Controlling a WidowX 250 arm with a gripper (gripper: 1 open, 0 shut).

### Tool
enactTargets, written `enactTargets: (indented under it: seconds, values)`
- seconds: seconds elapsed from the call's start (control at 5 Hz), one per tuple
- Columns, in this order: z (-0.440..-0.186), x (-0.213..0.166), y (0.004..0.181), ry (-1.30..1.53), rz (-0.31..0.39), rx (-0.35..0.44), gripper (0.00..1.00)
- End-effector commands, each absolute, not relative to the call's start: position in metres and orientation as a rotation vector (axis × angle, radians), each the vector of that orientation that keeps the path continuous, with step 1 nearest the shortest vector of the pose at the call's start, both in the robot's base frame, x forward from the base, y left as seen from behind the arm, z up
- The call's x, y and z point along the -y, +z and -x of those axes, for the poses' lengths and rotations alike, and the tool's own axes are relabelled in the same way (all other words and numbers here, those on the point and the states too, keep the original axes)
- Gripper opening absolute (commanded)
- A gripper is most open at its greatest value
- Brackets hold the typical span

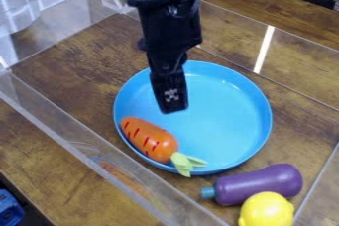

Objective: Remove the carrot from the blue tray and put it on the table

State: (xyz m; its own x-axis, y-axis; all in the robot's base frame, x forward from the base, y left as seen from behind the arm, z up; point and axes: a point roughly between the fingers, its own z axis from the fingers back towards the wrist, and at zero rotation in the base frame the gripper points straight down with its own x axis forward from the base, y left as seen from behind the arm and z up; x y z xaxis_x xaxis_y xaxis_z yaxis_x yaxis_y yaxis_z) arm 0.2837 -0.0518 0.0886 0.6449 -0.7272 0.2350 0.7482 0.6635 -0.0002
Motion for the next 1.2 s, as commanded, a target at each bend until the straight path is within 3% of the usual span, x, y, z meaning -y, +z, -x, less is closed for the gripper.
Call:
enactTargets:
  seconds: [0.0, 0.6, 1.0]
  values:
    - [-0.285, 0.054, 0.084, -0.882, 0.097, 0.247, 1.0]
    - [-0.286, 0.064, 0.032, -0.967, 0.094, 0.183, 1.0]
    - [-0.29, 0.066, 0.019, -0.983, 0.091, 0.157, 1.0]
